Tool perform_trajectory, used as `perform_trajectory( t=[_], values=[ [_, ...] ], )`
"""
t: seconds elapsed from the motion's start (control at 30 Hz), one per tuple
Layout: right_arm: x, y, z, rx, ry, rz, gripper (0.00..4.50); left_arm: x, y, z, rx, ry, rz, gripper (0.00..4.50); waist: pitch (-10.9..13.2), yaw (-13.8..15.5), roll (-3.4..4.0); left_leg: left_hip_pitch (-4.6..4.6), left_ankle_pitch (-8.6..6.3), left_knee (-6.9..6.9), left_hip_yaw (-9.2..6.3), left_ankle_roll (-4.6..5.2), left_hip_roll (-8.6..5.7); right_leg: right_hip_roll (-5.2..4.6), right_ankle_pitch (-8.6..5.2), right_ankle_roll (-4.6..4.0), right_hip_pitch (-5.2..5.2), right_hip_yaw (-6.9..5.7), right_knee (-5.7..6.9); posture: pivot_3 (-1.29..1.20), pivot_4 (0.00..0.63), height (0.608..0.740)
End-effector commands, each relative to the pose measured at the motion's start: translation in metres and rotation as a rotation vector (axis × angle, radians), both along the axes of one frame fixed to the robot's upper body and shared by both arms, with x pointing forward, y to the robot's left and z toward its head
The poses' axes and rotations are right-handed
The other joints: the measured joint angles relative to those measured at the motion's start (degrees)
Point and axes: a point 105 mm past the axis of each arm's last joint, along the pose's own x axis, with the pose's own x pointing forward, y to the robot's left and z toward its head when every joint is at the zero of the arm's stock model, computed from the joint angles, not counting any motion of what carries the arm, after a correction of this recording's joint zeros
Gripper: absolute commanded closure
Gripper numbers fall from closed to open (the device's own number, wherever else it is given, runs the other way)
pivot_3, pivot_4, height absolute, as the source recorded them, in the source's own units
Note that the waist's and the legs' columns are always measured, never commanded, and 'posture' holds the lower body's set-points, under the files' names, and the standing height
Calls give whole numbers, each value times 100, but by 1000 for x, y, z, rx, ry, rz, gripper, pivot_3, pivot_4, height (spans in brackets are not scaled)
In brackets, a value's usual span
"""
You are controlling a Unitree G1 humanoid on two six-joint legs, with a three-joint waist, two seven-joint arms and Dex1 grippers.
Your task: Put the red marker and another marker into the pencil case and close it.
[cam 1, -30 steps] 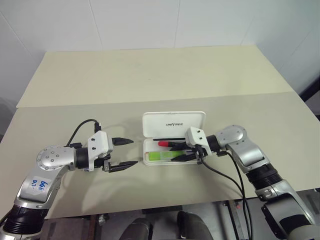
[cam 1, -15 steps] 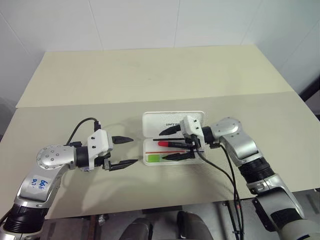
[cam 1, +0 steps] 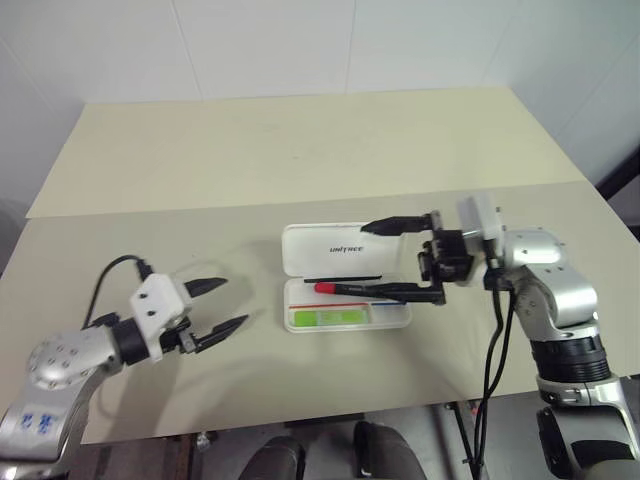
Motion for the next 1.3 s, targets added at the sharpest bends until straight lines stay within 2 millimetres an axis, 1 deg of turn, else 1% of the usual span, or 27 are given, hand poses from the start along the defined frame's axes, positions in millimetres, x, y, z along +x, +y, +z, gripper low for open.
perform_trajectory(
  t=[0.03,0.1,0.2,0.27,0.43,0.53,0.6,0.77,0.87,1.03,1.13,1.23,1.3],
  values=[
    [5,-19,13,18,-83,-89,38,-10,11,8,14,-69,130,914,0,5,-1,0,0,-1,10,0,0,0,0,0,3,2,-11,0,150,740],
    [7,-32,3,-15,-58,-109,38,-18,26,1,-20,-86,287,914,-1,11,-1,1,0,1,25,0,1,-2,0,0,12,4,-34,0,150,740],
    [7,-38,-6,-32,-40,-88,38,-30,44,-12,-29,-96,461,914,-5,15,-10,8,1,4,34,2,3,-1,1,1,26,6,-53,0,150,740],
    [6,-41,-16,-63,-22,-55,38,-37,51,-22,-23,-94,540,914,-5,27,-10,7,1,6,43,1,6,-1,1,1,28,6,-58,0,150,740],
    [-5,-46,-38,-127,24,53,38,-44,60,-37,-26,-92,647,914,-4,110,-9,17,1,21,44,-1,12,0,1,1,56,2,-76,0,150,740],
    [-5,-48,-45,-169,38,63,38,-43,63,-43,-37,-88,670,914,-3,160,-8,19,1,32,44,-1,11,0,1,1,68,2,-84,0,150,740],
    [-3,-48,-46,-175,33,64,38,-40,66,-48,-48,-82,685,914,-4,168,-9,21,1,32,45,-1,10,-1,1,1,70,2,-85,0,150,740],
    [0,-40,-37,-164,5,78,38,-26,61,-71,-98,-32,645,914,-1,170,-1,21,1,33,44,-2,11,0,1,2,68,-1,-81,0,150,740],
    [0,-39,-34,-167,-6,83,38,-16,57,-77,-119,-26,623,914,-3,172,-3,26,0,33,41,-2,11,0,1,2,70,-1,-77,0,150,740],
    [0,-36,-28,-164,-24,86,38,-4,52,-81,-136,-25,594,914,-3,190,0,28,0,33,39,-2,10,-1,1,2,69,-2,-68,0,150,740],
    [0,-33,-24,-154,-38,82,0,-1,54,-81,-142,-25,618,1506,-3,195,0,28,0,35,40,-2,10,-1,1,2,70,-1,-68,0,150,740],
    [0,-31,-21,-144,-49,78,0,-1,55,-82,-143,-14,632,2487,-4,179,-1,29,0,35,40,-3,12,0,2,3,70,-1,-67,0,150,740],
    [1,-30,-21,-138,-53,75,0,-1,55,-83,-151,-6,634,3238,-4,167,-1,30,0,35,40,-3,12,1,1,3,69,-1,-66,0,150,740]
  ],
)
